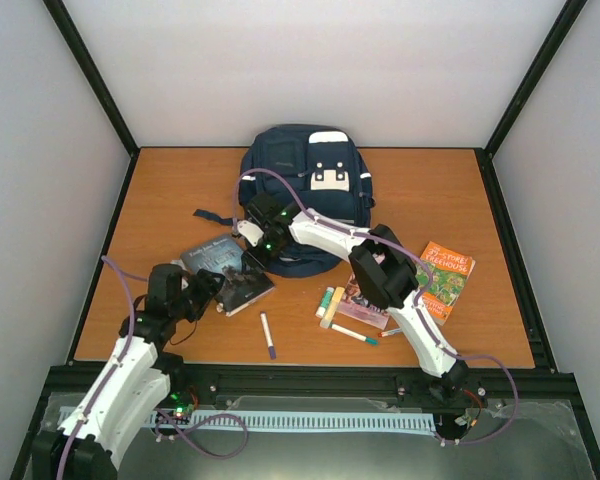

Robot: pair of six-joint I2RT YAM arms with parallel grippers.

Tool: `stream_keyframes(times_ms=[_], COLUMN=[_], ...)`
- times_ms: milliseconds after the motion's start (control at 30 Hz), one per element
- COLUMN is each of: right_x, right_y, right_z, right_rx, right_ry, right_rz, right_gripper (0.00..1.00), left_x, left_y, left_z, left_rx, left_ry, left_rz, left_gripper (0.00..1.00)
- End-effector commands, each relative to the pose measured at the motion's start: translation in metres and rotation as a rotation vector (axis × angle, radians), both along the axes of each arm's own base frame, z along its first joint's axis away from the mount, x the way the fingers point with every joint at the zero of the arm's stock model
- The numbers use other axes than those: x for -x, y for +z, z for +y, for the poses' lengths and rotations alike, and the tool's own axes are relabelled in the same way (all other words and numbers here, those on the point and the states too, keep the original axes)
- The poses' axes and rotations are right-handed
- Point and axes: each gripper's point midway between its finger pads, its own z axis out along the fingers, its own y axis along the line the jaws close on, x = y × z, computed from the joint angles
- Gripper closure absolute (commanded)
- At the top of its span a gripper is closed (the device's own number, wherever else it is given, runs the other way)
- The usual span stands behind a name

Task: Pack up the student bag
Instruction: Pick up the book from the center of the board.

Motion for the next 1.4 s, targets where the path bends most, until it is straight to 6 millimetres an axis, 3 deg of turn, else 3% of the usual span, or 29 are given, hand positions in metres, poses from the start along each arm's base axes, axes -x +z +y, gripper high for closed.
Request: stream_keyframes(times_ms=[0,200,400,600,800,867,900,967,1067,1367], right_x=[0.049,0.054,0.07,0.073,0.083,0.089,0.091,0.094,0.095,0.097], right_y=[-0.046,-0.038,-0.016,-0.006,0.002,0.005,0.006,0.006,0.005,0.003], right_z=[-0.004,-0.001,0.006,0.007,0.009,0.009,0.009,0.009,0.01,0.009], right_rx=[0.085,0.054,-0.02,-0.042,-0.084,-0.102,-0.112,-0.12,-0.123,-0.122], right_ry=[0.07,0.086,0.131,0.145,0.189,0.208,0.214,0.222,0.227,0.23], right_rz=[0.149,0.177,0.255,0.266,0.31,0.34,0.352,0.372,0.387,0.405], right_gripper=[0.46,0.46,0.42,0.41,0.36,0.31,0.28,0.23,0.21,0.21], left_x=[-0.03,-0.032,-0.03,-0.028,-0.026,-0.024,-0.023,-0.025,-0.028,-0.031], left_y=[0.084,0.085,0.105,0.114,0.124,0.131,0.129,0.125,0.111,0.096], left_z=[-0.028,-0.036,-0.034,-0.033,-0.032,-0.028,-0.023,-0.022,-0.028,-0.026], left_rx=[0.163,0.221,0.228,0.257,0.285,0.295,0.281,0.257,0.27,0.295], left_ry=[-0.09,-0.109,-0.098,-0.082,-0.058,-0.028,-0.004,-0.004,-0.021,0.011], left_rz=[-0.33,-0.318,-0.366,-0.362,-0.361,-0.365,-0.35,-0.33,-0.285,-0.271], left_gripper=[0.29,0.36,0.41,0.45,0.56,0.49,0.37,0.31,0.33,0.44])
